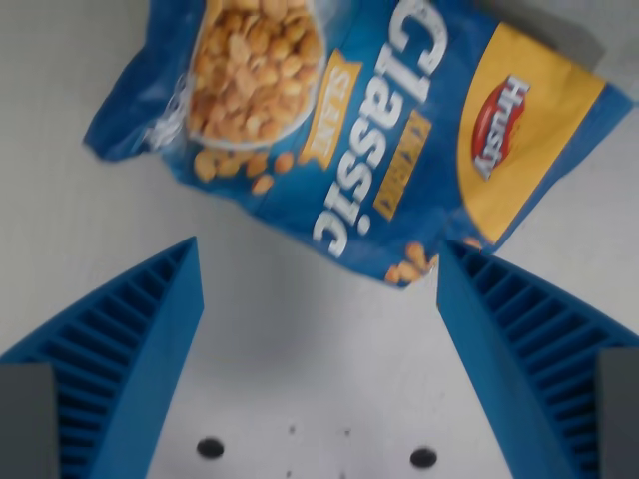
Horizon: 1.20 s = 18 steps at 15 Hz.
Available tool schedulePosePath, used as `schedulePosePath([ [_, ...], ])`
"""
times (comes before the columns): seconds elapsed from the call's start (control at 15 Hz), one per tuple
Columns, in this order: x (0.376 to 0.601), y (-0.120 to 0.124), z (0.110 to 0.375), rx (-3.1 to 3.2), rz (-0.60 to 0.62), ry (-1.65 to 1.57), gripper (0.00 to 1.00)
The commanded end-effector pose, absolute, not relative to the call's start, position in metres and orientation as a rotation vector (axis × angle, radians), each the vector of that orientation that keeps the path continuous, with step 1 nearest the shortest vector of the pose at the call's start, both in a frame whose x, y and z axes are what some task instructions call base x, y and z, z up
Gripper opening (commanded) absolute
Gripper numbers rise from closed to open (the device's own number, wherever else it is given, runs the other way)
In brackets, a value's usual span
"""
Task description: Move above the blue bag
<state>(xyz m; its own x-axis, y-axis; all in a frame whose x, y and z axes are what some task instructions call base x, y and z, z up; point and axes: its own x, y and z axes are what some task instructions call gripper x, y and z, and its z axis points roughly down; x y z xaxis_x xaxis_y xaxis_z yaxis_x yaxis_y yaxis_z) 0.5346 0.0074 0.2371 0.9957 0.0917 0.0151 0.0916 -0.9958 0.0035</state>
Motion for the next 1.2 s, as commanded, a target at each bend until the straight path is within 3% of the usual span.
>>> schedulePosePath([
  [0.07, 0.549, 0.001, 0.232, 3.127, 0.006, 0.092, 1.0],
  [1.2, 0.588, -0.019, 0.203, 3.15, 0.035, 0.033, 1.0],
])
